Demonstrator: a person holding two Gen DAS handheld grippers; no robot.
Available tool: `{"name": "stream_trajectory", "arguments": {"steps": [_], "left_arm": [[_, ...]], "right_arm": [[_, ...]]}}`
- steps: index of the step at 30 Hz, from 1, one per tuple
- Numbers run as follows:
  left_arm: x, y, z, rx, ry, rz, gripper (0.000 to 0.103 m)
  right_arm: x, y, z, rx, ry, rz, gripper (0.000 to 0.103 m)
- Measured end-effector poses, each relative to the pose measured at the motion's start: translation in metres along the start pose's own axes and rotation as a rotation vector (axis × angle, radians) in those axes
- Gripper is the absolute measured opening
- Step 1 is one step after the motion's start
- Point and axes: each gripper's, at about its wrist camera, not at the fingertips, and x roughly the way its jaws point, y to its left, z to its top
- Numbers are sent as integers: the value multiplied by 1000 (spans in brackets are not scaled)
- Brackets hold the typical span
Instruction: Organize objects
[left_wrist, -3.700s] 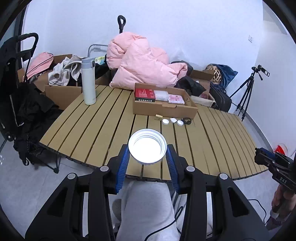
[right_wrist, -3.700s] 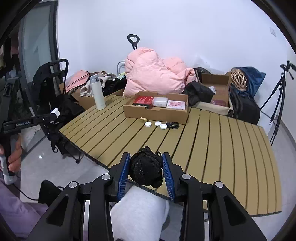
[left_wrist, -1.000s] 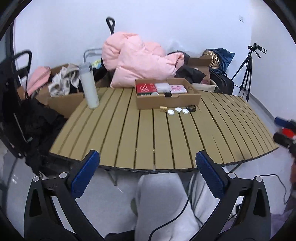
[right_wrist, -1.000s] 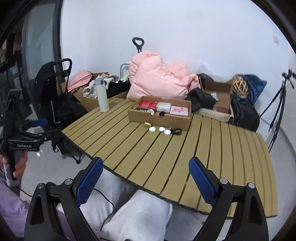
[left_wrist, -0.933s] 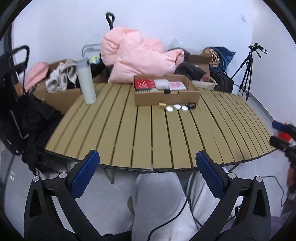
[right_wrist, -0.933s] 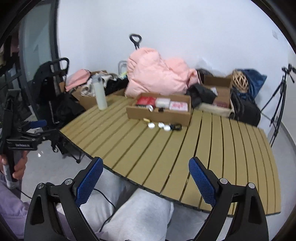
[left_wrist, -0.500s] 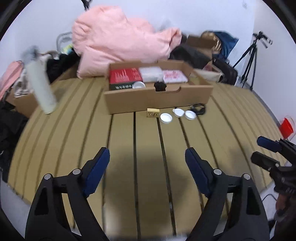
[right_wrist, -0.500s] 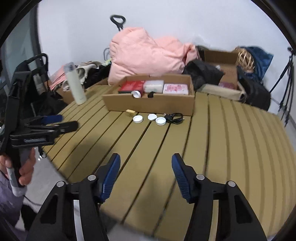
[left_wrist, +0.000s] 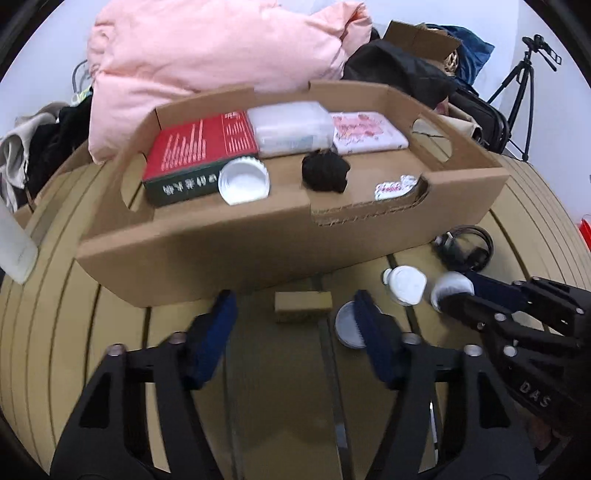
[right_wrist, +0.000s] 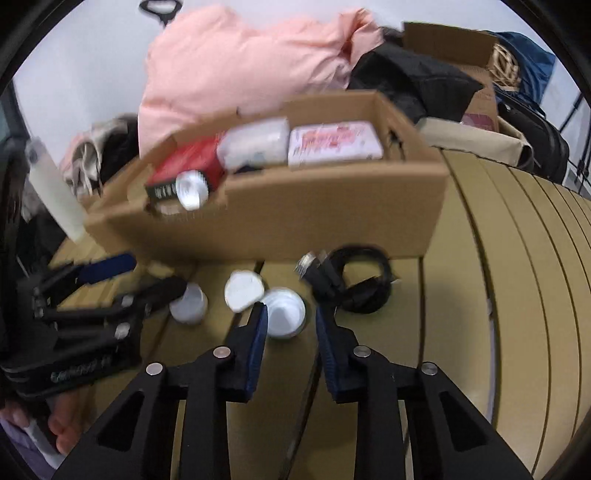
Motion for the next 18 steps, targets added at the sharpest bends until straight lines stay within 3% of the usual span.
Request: {"name": "stream_trajectory", "arguments": {"steps": [2,4,9,14,18], "left_arm": [[2,2,-1,-20,-11,-14,33],[1,4,-1,-33,-12,-15,30],[-20,13,-3,-77,-39,-18,30],[-102,25,-26,-140,-103,-34,30],[-193,28,-77,-171,-140,6,30]], "right_arm": [[-2,3,-1,-20,-2,-11,11],[0,7,-1,-36,4,-22,3],[-3,8,-2,-45,3,-11,1],[-56,6,-10,-22,-45,43,0],[-143,8,-41,-37,-113,60,0]]}}
